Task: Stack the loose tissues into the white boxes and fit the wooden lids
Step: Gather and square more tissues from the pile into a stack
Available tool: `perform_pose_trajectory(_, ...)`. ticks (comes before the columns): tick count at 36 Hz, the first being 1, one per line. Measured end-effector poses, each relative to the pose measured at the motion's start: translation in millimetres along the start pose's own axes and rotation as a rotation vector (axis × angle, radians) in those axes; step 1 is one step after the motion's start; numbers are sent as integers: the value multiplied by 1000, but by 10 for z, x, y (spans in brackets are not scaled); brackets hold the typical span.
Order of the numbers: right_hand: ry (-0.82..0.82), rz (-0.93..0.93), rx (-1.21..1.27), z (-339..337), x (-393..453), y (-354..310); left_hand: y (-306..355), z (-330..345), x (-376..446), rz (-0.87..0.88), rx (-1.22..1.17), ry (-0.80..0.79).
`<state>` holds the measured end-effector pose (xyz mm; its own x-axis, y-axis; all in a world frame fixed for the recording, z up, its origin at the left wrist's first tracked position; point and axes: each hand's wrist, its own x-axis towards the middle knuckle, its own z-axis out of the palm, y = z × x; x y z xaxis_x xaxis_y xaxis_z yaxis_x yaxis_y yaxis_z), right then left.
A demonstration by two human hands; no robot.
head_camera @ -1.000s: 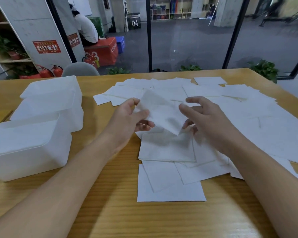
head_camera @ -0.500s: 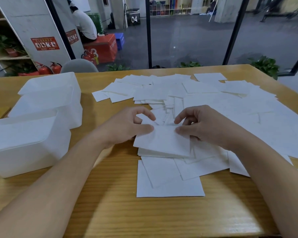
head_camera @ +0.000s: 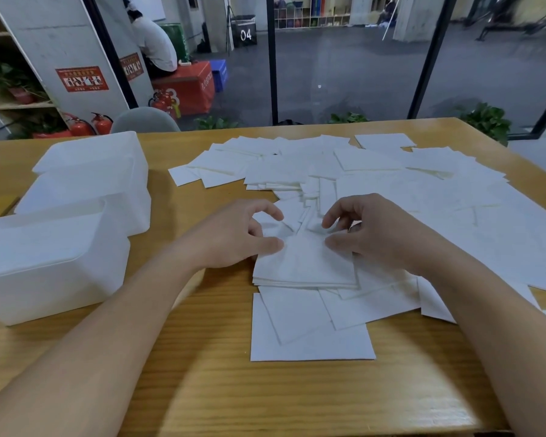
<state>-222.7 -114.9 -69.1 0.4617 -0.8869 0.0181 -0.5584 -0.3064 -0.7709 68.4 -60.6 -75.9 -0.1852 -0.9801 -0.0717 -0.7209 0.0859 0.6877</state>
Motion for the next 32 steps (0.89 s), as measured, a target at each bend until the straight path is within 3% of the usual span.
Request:
perform_pose_trajectory(4,62,-56,-144,-28,-17,-11,-83,-27,75,-10,88,284)
perform_pose_trajectory(7,90,-123,-115,-21,-24,-48,-156,-12,125,-40,144,460)
perform_pose_trajectory(14,-64,-204,-134,201,-74,-107,-106,118,256,-111,307,334)
perform_pose_trajectory(24,-72,-186,-117,205,-61,-68,-137,79,293,-128,188,315)
perform_pose_trajectory(28,-82,-188,-112,201,-55,-57,-211,4,278,-90,128,347)
perform_pose_trajectory(32,-90,-186,-113,195,-60,-58,-232,-81,274,-77,124,495)
